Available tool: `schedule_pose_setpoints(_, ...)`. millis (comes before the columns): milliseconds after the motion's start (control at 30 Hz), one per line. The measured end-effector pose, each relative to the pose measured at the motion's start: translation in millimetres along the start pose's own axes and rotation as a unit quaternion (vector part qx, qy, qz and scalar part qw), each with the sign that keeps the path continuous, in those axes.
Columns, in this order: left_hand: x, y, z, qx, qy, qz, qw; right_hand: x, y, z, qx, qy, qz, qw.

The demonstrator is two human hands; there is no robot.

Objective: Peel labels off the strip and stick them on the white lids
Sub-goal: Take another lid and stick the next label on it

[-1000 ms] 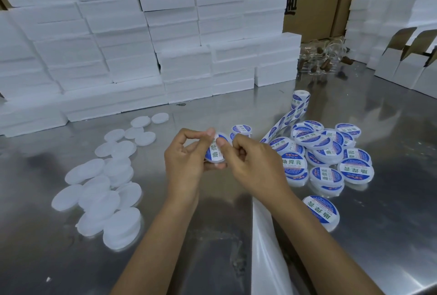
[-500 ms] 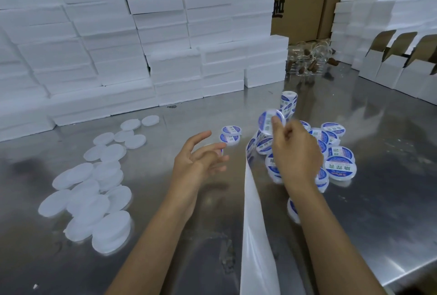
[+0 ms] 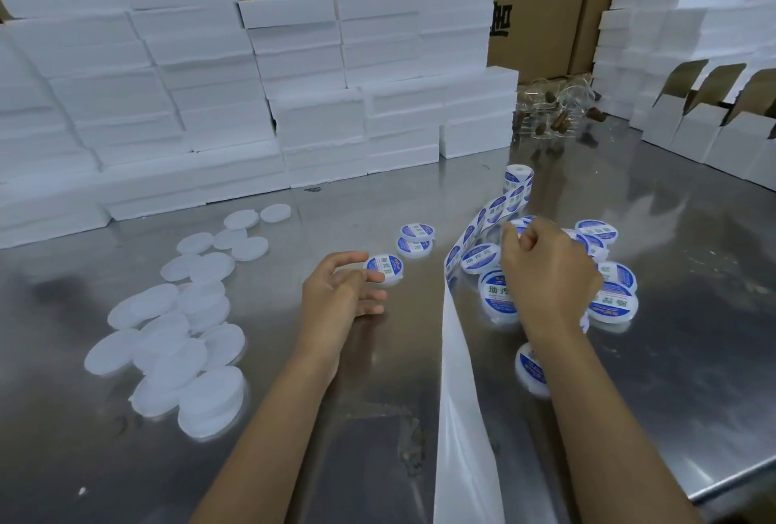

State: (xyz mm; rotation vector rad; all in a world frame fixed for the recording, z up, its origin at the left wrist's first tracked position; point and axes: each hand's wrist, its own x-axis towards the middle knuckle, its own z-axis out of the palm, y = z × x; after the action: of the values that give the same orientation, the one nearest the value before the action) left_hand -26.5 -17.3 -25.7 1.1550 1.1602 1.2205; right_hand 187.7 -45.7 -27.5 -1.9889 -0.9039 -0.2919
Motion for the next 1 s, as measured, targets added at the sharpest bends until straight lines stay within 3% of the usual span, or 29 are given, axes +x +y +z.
schedule_pose_setpoints(133, 11, -4, -9, 0.024, 0.055, 0.032, 0.998, -18, -24, 2, 0.016, -0.035, -0.131, 0.991)
schedule_pose_setpoints(267, 27, -7, -23, 0.012, 0.158, 0.040, 0.987, -34, -57, 5, 0.047, -0.083, -0.229, 0.969)
schedule_pose_setpoints(400, 40, -5, -36, 0.012, 0.276, 0.040, 0.960, -40, -105, 23, 0.036, -0.230, -0.346, 0.909)
schedule_pose_setpoints(500, 43, -2, -41, -0.012, 0.311, 0.051, 0.949, -42, -147, 53, 0.034, -0.340, -0.390, 0.855)
schedule_pose_setpoints(600, 48, 1, -45, -0.051, 0.338, 0.042, 0.939, -49, -186, 95, 0.034, -0.443, -0.356, 0.822)
schedule_pose_setpoints(700, 52, 2, -47, -0.077, 0.349, 0.036, 0.933, -54, -210, 140, 0.078, -0.509, -0.266, 0.815)
schedule_pose_setpoints(833, 56, 2, -48, -0.101, 0.352, 0.036, 0.930, -66, -220, 183, 0.116, -0.536, -0.179, 0.817)
schedule_pose_setpoints(1000, 59, 1, -51, -0.106, 0.342, 0.023, 0.934, -81, -224, 207, 0.114, -0.516, -0.161, 0.834)
